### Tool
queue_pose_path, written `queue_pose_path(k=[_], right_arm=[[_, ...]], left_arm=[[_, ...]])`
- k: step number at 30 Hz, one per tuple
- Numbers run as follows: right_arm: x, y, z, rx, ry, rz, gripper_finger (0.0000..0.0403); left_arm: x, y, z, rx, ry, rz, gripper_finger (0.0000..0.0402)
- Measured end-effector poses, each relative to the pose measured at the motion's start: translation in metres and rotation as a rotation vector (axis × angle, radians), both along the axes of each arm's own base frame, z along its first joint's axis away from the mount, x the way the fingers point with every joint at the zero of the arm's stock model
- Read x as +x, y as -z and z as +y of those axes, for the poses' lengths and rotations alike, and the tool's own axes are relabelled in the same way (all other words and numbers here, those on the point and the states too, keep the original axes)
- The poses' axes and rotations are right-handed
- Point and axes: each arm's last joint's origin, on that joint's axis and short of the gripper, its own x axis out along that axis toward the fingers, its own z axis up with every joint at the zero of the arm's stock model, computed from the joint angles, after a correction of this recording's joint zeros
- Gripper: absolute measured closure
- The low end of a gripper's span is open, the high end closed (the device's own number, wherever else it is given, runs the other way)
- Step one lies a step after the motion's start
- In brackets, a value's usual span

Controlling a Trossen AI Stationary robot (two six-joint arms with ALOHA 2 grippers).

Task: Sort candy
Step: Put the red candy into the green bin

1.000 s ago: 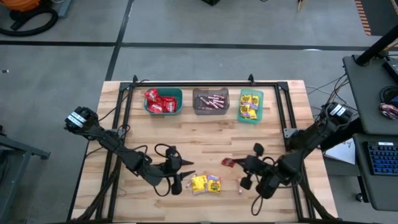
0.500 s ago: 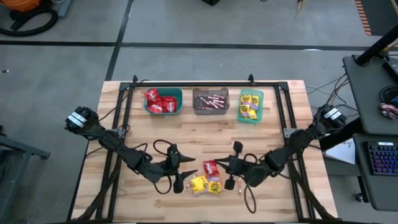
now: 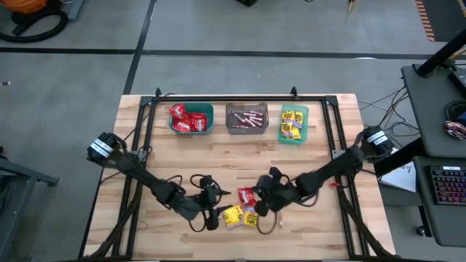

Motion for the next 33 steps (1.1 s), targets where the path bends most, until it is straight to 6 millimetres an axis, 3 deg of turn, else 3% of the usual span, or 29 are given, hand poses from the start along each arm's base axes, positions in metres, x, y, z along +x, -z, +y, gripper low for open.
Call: queue_pose_path(k=[4, 9, 14, 18, 25, 33], right_arm=[[0.003, 0.006, -0.004, 0.133, -0.005, 0.047, 0.0364], [0.004, 0.007, -0.013, 0.236, 0.023, 0.096, 0.0291], [0.003, 0.014, -0.017, 0.276, 0.054, 0.118, 0.0219], [0.001, 0.025, -0.02, 0.29, 0.089, 0.124, 0.0184], [0.009, 0.047, -0.019, 0.306, 0.095, 0.099, 0.017], [0.019, 0.062, -0.019, 0.257, 0.082, 0.042, 0.0185]], left_arm=[[0.011, 0.018, -0.002, 0.006, -0.015, 0.011, 0.0194], [0.028, 0.034, 0.001, 0.014, -0.052, 0.032, 0.0215], [0.041, 0.052, 0.011, 0.011, -0.102, 0.066, 0.0263], [0.044, 0.063, 0.02, -0.026, -0.132, 0.093, 0.0307], [0.045, 0.069, 0.024, -0.043, -0.125, 0.123, 0.0354], [0.044, 0.068, 0.025, -0.049, -0.126, 0.122, 0.0361]])
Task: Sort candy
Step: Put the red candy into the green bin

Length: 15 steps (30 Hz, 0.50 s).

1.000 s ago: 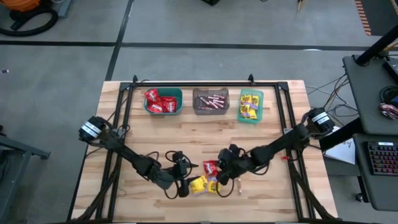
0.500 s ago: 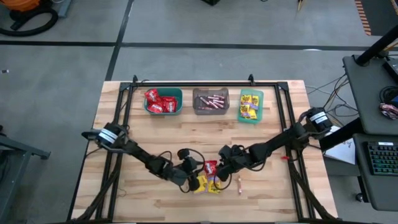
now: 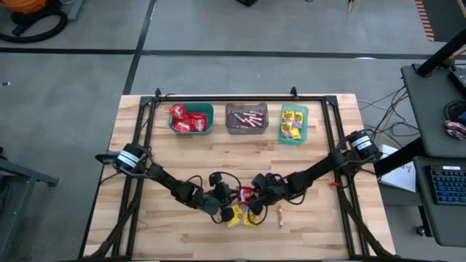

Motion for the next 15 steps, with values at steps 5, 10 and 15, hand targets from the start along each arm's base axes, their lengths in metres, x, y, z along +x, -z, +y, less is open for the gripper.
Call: queue_pose_path(k=[5, 10, 15], right_arm=[[0.002, 0.002, -0.004, -0.061, 0.025, -0.016, 0.0234], [0.007, 0.001, -0.018, -0.199, 0.045, -0.037, 0.0311], [0.011, -0.001, -0.028, -0.3, 0.031, -0.051, 0.0386]], left_arm=[[-0.004, -0.02, 0.001, 0.002, 0.005, -0.002, 0.0361], [-0.02, -0.059, 0.008, 0.039, 0.02, 0.015, 0.0361], [-0.047, -0.092, 0.019, 0.055, 0.054, -0.008, 0.0361]])
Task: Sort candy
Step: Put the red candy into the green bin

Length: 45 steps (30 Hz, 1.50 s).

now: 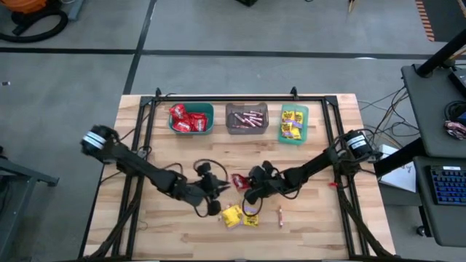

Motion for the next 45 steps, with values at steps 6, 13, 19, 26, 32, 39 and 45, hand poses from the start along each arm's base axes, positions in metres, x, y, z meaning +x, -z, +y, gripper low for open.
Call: queue_pose_path(k=[6, 13, 19, 26, 32, 39, 45], right_arm=[[0.004, -0.003, -0.01, -0.031, -0.027, -0.101, 0.0394], [-0.001, -0.009, -0.012, -0.069, -0.085, -0.31, 0.0395], [-0.002, -0.016, -0.01, -0.074, -0.134, -0.422, 0.0395], [-0.001, -0.018, -0.009, -0.084, -0.167, -0.417, 0.0395], [-0.001, -0.017, -0.008, -0.082, -0.169, -0.413, 0.0395], [-0.002, -0.014, -0.005, -0.061, -0.253, -0.375, 0.0395], [-0.006, -0.004, -0.005, -0.097, -0.324, -0.247, 0.0394]], left_arm=[[-0.029, 0.006, 0.007, -0.144, 0.022, -0.127, 0.0361], [-0.045, 0.035, 0.017, -0.262, -0.106, -0.25, 0.0355], [-0.051, 0.052, 0.02, -0.224, -0.113, -0.232, 0.0297], [-0.026, 0.068, 0.007, -0.119, -0.099, -0.233, 0.0205], [-0.001, 0.086, -0.001, -0.053, -0.148, -0.219, 0.0173], [0.002, 0.099, 0.0, -0.035, -0.159, -0.189, 0.0171], [0.0, 0.102, 0.002, 0.006, -0.136, -0.154, 0.0183]])
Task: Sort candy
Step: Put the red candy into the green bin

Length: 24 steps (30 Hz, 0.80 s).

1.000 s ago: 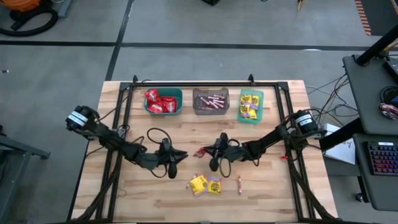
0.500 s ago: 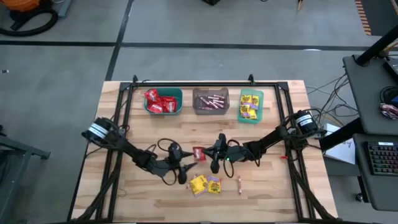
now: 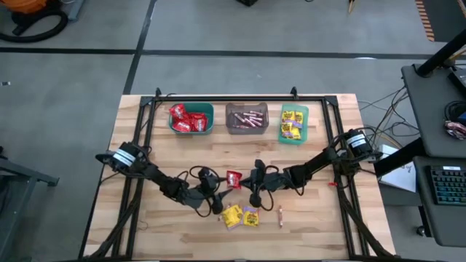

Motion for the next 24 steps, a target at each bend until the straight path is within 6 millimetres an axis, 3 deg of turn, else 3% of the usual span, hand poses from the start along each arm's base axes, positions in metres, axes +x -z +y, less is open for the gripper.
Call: queue_pose_path(k=[9, 17, 24], right_arm=[[0.0, 0.001, 0.0, -0.003, 0.0, 0.006, 0.0394], [0.0, 0.001, 0.0, 0.002, -0.007, 0.007, 0.0394], [0.0, 0.001, 0.0, 0.003, -0.008, 0.007, 0.0394]], left_arm=[[0.015, 0.008, 0.02, 0.104, 0.154, 0.114, 0.0184], [0.014, 0.018, 0.028, 0.118, 0.132, 0.168, 0.0188], [0.014, 0.019, 0.028, 0.103, 0.117, 0.165, 0.026]])
